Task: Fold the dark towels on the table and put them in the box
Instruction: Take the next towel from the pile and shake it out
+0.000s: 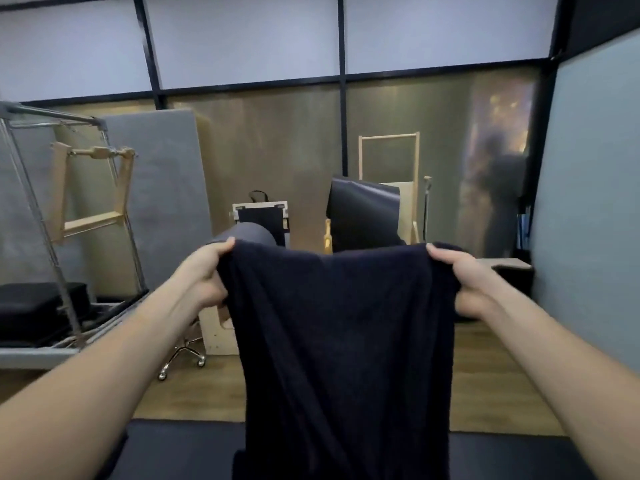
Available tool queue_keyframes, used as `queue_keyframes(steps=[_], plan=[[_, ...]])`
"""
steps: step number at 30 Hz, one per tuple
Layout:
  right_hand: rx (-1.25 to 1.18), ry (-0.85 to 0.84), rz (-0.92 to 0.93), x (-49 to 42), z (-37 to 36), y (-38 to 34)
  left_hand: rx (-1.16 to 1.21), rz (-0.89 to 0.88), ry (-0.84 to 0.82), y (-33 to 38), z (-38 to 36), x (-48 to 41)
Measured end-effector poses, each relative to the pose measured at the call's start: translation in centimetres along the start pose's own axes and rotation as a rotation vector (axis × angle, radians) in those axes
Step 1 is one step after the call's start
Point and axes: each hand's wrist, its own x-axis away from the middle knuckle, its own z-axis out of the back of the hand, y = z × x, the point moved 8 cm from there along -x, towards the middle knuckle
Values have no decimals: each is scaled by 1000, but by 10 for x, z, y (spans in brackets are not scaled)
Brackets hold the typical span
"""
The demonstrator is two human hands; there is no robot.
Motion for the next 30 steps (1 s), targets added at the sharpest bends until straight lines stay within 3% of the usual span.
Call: queue_keyframes(steps=[2, 5, 11, 15, 20, 23, 25, 28, 30], plan=[[27, -15, 105, -4, 0, -52, 48, -199, -143, 41, -13, 7], [45, -43, 303, 10, -17, -138, -206, -389, -342, 86, -51, 28], [489, 104, 488, 7, -11, -239, -355, -543, -56, 190, -57, 10], [248, 154, 674, 29, -2, -305, -114, -693, -85, 256, -81, 21], [345, 103, 611, 29, 15, -289, -102, -551, -30, 249, -66, 3], [160, 253, 732, 51, 22, -321, 20, -600, 37, 277, -60, 10], [11, 206, 810, 66, 11, -344, 87, -673, -55, 298, -74, 22], [167, 123, 625, 66, -17, -326, -79, -641, -205, 288, -95, 26], [212, 195, 569, 58, -11, -312, -170, -640, -114, 282, -85, 18]])
